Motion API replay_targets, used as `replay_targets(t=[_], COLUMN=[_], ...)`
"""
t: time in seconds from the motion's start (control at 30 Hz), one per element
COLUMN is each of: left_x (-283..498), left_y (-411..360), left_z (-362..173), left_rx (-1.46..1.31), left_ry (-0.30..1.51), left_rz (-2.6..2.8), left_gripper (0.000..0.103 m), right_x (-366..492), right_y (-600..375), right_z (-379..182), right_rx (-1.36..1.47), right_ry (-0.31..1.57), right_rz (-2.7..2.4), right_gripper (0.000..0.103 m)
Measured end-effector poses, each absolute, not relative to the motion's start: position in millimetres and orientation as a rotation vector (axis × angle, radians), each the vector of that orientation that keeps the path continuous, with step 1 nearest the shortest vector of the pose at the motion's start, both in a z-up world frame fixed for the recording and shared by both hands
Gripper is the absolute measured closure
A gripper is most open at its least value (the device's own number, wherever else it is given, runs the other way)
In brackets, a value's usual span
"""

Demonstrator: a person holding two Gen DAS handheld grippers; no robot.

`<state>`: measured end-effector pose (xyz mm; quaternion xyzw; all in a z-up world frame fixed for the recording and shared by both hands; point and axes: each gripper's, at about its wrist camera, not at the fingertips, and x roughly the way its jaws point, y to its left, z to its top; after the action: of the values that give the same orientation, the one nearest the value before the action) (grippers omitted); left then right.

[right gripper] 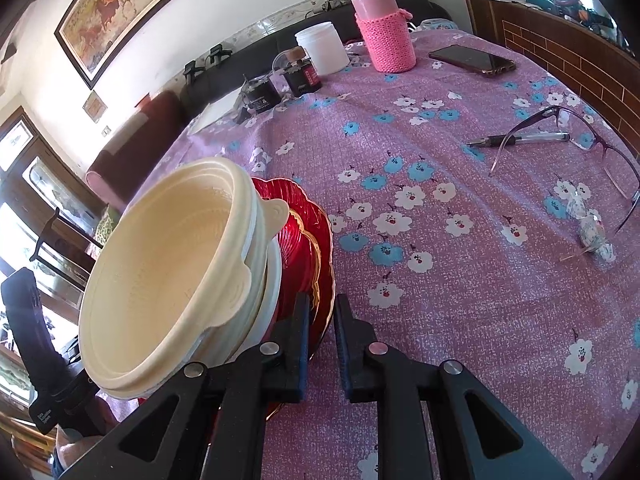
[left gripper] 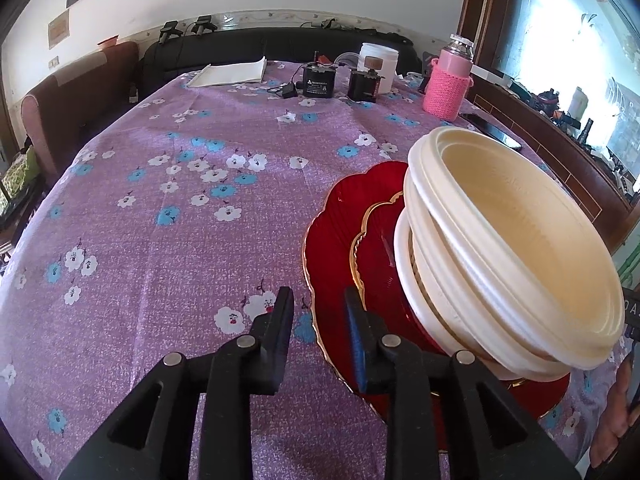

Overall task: Organize plates and bowls
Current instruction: 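Open both grippers and withdraw them from the bowl stack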

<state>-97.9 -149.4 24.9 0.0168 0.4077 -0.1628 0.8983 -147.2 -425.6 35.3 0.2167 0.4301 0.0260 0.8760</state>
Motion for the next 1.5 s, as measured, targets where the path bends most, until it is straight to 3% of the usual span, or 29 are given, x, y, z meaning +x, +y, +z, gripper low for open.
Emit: replay_targets(t=[1.1, 1.2, 1.37, 1.5], left_x=[-118.2, -123.2, -136.8, -159.0], left_y=[-135.9, -134.6, -136.0, -130.4], left_z=[31.3, 33.9, 36.0, 35.5], left_rx=[0.049, 0.04, 0.052, 0.04], left_ry=[0.819, 0.81, 0.801, 0.759], left_rz=[-0.318, -0.339, -0.361, -0.395], left_gripper=[0.046, 0.032, 0.025, 0.02], right_x=[-170.8, -177.8, -194.3, -212.6], right_y=[-417.4, -417.6, -418.2, -420.4], right_z=[44.7, 48.9, 53.1, 57.2], right_rx=[0.44, 0.432, 0.406, 0.38], right_ry=[0.903, 0.889, 0.873, 0.822], right_rz=[0.05, 0.052, 0.026, -0.001], right_gripper=[0.081, 0.08, 0.072, 0.057])
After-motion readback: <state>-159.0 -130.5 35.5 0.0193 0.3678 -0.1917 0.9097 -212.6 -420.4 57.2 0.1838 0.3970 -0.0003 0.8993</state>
